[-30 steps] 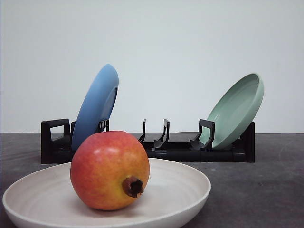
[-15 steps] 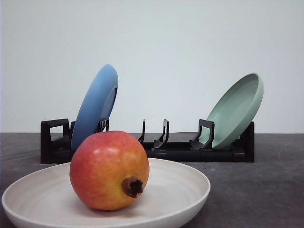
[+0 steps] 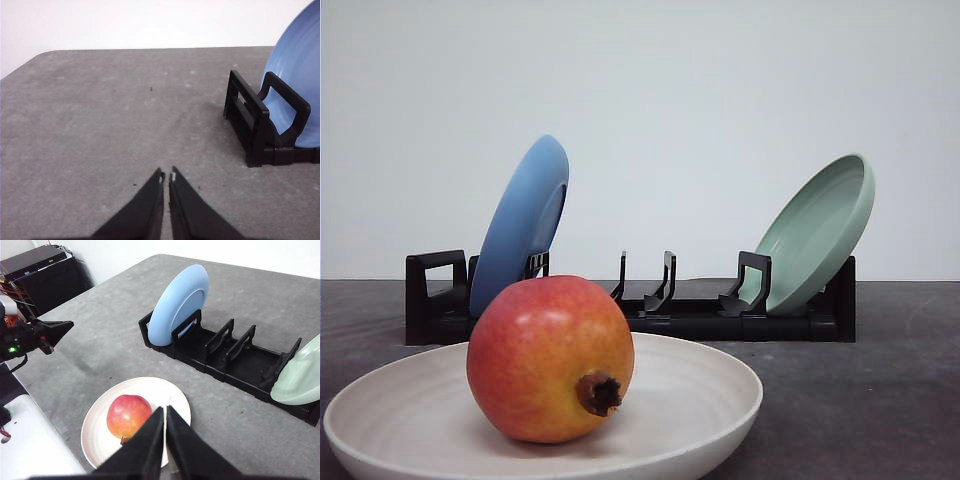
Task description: Place pomegranate in white plate
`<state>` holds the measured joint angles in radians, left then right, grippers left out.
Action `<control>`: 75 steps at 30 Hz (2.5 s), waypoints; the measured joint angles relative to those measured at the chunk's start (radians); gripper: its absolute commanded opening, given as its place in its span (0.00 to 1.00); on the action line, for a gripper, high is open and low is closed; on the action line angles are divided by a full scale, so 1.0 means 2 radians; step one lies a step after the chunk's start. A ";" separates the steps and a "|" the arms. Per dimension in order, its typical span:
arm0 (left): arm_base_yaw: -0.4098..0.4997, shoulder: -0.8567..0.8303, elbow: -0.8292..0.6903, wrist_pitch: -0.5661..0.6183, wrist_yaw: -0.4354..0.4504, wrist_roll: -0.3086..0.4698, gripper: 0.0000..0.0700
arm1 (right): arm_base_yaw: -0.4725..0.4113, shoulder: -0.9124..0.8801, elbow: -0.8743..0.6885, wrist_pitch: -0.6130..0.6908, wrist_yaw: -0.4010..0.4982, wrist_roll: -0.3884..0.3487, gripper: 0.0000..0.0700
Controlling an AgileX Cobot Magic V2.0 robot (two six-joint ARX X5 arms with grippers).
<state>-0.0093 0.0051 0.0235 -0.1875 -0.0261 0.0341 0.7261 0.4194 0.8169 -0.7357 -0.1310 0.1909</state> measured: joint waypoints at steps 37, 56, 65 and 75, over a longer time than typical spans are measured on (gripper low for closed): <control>0.000 0.000 0.000 0.000 0.000 0.000 0.00 | -0.245 -0.116 -0.222 0.251 0.001 -0.149 0.00; 0.000 0.000 0.000 0.000 0.000 0.000 0.00 | -0.357 -0.208 -0.401 0.294 0.060 -0.123 0.00; 0.000 0.000 0.000 0.000 0.000 0.000 0.00 | -0.357 -0.208 -0.401 0.284 0.077 -0.121 0.00; 0.000 0.000 0.000 0.000 0.000 0.000 0.00 | -0.357 -0.208 -0.401 0.284 0.077 -0.121 0.00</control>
<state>-0.0093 0.0051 0.0231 -0.1868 -0.0261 0.0341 0.0113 0.0044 0.0154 -0.1677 0.0231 -0.0517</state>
